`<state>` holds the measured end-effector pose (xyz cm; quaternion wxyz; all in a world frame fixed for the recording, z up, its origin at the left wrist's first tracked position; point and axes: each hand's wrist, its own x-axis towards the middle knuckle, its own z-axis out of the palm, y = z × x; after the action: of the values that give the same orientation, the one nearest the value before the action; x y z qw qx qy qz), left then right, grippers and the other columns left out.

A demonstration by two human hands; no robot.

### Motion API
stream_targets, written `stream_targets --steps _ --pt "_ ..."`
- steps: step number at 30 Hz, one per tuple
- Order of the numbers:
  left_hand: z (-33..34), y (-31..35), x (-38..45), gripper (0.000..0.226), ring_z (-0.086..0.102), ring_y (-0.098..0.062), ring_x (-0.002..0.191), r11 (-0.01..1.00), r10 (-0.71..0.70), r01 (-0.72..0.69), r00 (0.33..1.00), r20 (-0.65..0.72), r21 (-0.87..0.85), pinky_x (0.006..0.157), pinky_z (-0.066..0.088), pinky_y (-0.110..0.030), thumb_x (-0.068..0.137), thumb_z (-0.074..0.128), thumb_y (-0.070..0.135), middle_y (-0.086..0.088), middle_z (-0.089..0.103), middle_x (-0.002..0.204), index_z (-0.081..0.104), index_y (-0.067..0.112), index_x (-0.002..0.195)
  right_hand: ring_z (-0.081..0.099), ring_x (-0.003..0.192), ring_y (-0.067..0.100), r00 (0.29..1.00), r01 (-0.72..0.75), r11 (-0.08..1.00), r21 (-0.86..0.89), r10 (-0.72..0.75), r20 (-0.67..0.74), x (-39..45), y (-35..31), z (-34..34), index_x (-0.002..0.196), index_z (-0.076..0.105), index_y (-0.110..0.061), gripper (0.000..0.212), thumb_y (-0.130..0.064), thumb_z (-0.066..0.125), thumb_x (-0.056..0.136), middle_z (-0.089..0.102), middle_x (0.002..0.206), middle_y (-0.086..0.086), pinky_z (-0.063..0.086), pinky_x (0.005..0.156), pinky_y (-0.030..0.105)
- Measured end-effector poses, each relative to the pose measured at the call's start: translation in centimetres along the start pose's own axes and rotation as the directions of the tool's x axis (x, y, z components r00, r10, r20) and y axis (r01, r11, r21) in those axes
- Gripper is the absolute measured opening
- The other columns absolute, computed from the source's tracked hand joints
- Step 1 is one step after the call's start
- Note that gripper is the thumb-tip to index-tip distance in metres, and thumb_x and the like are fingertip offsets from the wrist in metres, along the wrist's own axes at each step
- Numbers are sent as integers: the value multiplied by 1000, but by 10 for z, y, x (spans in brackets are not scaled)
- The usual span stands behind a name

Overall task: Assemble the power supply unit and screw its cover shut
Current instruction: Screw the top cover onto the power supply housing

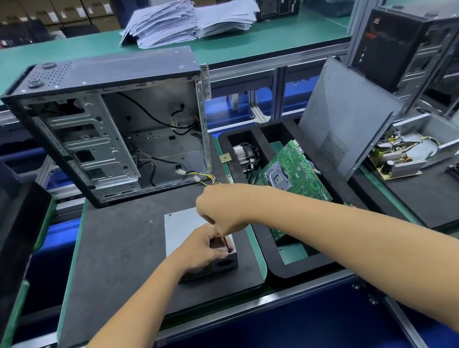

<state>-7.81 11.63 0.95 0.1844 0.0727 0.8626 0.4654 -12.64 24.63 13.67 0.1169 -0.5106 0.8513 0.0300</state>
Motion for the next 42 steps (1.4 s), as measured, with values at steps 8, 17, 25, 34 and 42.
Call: stream_targets --steps 8,17,25,34,42 --pt "5 -3 5 12 63 -8 79 999 17 -16 999 -37 28 76 51 -22 81 70 4 2 67 84 67 16 81 58 50 16 992 -116 826 552 125 23 5 30 12 81 60 4 37 -31 71 85 63 65 7 47 51 27" --pt "1 12 23 26 46 1 50 984 -110 111 994 -11 142 55 39 -16 67 80 4 10 54 59 64 22 78 59 45 8 928 -301 654 694 369 55 25 54 32 97 45 -6 14 -14 55 90 58 75 9 41 40 23" --pt "-46 -10 12 54 42 -26 116 827 -372 549 698 -612 123 97 41 -37 77 74 29 -7 45 121 51 10 122 60 59 23 787 -586 502 637 539 299 65 62 73 83 53 -7 4 -5 54 86 59 77 8 46 48 22" --pt "-75 -33 31 60 50 -32 119 729 -630 685 679 -377 16 85 41 -29 92 54 44 -15 49 137 43 0 132 47 33 18 713 -701 540 466 509 483 113 63 67 68 46 1 20 4 35 84 50 34 11 32 41 17" --pt "-114 -42 56 38 52 -29 97 762 -581 648 684 -441 2 75 43 -33 95 50 26 -15 52 123 44 3 125 51 39 21 710 -680 432 593 589 385 150 83 63 87 48 0 11 6 41 81 50 40 12 33 40 17"
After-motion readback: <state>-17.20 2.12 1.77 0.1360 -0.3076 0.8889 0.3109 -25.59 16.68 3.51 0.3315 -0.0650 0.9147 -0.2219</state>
